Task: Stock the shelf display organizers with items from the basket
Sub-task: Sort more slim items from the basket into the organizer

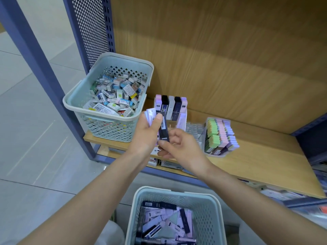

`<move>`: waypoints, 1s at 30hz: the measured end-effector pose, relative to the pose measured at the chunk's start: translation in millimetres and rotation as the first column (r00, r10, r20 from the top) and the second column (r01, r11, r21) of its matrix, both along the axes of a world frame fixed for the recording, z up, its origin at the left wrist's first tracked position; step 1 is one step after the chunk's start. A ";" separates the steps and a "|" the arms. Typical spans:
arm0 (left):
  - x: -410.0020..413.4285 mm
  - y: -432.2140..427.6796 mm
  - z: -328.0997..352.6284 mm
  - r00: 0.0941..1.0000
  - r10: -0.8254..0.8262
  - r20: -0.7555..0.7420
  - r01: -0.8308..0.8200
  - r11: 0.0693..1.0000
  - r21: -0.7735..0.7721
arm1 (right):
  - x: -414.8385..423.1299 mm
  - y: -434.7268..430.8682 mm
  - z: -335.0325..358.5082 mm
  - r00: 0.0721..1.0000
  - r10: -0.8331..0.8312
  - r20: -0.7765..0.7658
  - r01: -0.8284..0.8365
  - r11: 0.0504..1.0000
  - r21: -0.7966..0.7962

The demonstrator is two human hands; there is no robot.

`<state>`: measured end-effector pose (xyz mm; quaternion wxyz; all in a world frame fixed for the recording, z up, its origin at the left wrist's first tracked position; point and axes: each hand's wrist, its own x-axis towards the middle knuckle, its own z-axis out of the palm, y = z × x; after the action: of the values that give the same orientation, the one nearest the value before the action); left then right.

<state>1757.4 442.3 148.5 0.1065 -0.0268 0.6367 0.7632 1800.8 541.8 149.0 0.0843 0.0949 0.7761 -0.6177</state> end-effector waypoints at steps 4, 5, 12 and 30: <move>-0.5 -8.6 0.3 0.998 0.065 0.001 -0.065 0.996 -0.058 | -0.1 13.5 1.2 0.994 -0.072 -0.085 0.074 0.997 0.019; -1.9 -11.5 -0.5 0.997 0.075 0.008 -0.074 0.993 -0.090 | -3.0 19.7 1.9 0.987 -0.098 -0.125 0.104 0.994 0.044; -14.4 -28.0 -0.9 0.985 0.065 0.161 -0.045 0.991 -0.125 | -59.0 52.4 -6.2 0.926 0.002 -0.378 0.245 0.759 0.603; -29.0 -57.4 6.7 1.000 0.016 -0.013 -0.016 1.000 0.012 | -121.5 14.9 -45.5 0.978 0.133 -0.159 0.027 0.680 0.732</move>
<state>1728.4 384.9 155.1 0.0964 -0.0264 0.6325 0.7681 1679.2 556.7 103.5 -0.0206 0.0356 0.9646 -0.2604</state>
